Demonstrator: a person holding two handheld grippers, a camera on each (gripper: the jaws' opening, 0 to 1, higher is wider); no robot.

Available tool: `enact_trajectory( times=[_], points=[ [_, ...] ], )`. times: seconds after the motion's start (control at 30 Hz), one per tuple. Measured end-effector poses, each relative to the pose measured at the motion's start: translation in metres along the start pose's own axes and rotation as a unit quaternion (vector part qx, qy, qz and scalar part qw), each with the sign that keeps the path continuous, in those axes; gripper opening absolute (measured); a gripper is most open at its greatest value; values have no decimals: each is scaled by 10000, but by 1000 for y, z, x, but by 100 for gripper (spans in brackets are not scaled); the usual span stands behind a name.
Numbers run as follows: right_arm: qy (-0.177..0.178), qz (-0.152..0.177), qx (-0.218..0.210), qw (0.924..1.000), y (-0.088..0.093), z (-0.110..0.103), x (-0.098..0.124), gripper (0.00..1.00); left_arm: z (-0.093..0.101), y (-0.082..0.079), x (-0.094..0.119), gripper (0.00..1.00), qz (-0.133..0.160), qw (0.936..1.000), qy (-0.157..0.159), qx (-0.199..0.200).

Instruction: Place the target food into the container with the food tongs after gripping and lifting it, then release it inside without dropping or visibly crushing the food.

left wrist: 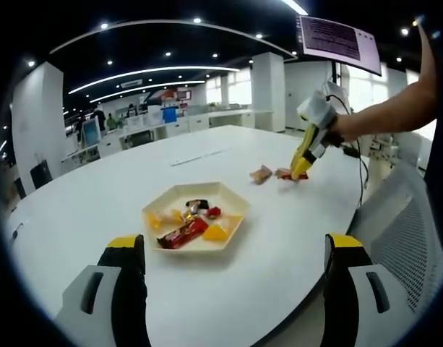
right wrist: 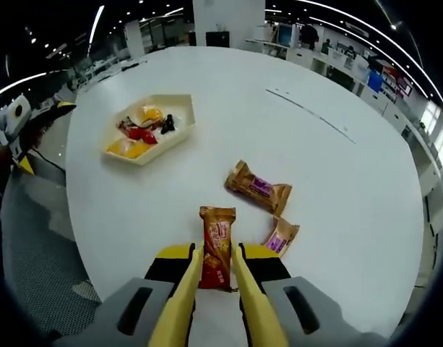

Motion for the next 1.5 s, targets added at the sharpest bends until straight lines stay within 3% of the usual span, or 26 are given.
enact_trajectory(
  times=[0.67, 1.1, 1.5],
  points=[
    [-136, 291, 725, 9968, -59, 25, 36, 22, 1, 1, -1, 99, -62, 10000, 20, -18],
    [-189, 351, 864, 9955, -72, 26, 37, 22, 1, 2, -1, 99, -85, 10000, 31, -5],
    [-344, 452, 1056, 9928, -95, 16, 33, 22, 2, 1, -1, 99, -82, 9999, 63, -4]
  ],
)
Point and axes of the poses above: the point that each gripper's makers call its tool centre point, and the gripper's own axes: x roughly backward along the fingers, z roughly to its right, y roughly out of its underside, the point moved 10 cm from there along x, roughly backward along the fingers, and after that the axes turned 10 degrees about y, right-handed, at the moved point
